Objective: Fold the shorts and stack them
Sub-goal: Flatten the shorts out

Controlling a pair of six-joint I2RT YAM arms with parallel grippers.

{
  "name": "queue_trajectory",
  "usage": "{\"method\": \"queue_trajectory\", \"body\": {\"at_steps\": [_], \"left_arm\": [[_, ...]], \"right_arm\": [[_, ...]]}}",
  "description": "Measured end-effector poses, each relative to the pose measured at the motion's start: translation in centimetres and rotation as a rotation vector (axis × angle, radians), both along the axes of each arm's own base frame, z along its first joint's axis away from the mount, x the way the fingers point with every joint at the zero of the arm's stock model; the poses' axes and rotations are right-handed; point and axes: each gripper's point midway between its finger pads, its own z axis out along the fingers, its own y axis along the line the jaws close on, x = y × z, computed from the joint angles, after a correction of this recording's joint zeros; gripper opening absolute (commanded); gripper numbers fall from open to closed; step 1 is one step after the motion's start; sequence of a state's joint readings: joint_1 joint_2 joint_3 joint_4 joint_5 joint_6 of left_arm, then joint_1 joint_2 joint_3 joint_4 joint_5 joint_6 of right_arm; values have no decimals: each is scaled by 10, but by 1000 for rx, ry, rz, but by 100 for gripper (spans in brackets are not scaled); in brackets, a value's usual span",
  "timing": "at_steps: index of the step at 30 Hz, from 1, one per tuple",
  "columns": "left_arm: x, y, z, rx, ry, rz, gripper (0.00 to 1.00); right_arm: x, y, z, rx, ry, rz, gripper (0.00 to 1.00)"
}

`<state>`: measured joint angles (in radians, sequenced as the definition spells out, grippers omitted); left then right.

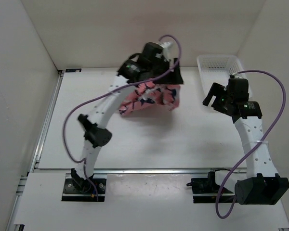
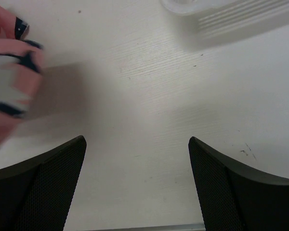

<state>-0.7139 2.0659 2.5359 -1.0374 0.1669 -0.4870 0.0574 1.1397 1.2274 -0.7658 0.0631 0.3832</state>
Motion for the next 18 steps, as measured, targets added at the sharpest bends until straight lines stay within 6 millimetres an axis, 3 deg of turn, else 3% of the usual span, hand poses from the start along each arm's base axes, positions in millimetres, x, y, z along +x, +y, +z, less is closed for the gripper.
{"method": "queue_trajectory", "body": {"at_steps": [2, 4, 6, 8, 9, 10, 14, 16, 17, 18], "left_arm": [[-4, -41, -31, 0, 58, -86, 98], [-8, -56, -78, 54, 150, -115, 99], [-12, -41, -124, 141, 257, -98, 98], [-12, -10, -147, 195, 327, -46, 92], [-10, 12, -152, 220, 347, -2, 86], [-7, 37, -151, 237, 356, 49, 72], [-6, 131, -114, 226, 292, 245, 38], [-18, 160, -101, 206, 258, 311, 44], [-26, 166, -101, 202, 259, 321, 56], [-32, 167, -105, 200, 266, 322, 86]], "right_arm": [[-2, -3, 3, 9, -7, -15, 91], [-6, -2, 2, 19, -10, -12, 91], [-14, 1, -5, 34, 0, 0, 91], [-21, 6, -15, 56, 25, 17, 91], [-23, 8, -21, 67, 40, 25, 91], [-26, 12, -29, 78, 59, 37, 91], [-30, 29, -56, 90, 153, 80, 99], [-28, 35, -69, 83, 204, 94, 99], [-26, 37, -78, 78, 238, 97, 99], [-25, 39, -87, 70, 274, 100, 99]]}}
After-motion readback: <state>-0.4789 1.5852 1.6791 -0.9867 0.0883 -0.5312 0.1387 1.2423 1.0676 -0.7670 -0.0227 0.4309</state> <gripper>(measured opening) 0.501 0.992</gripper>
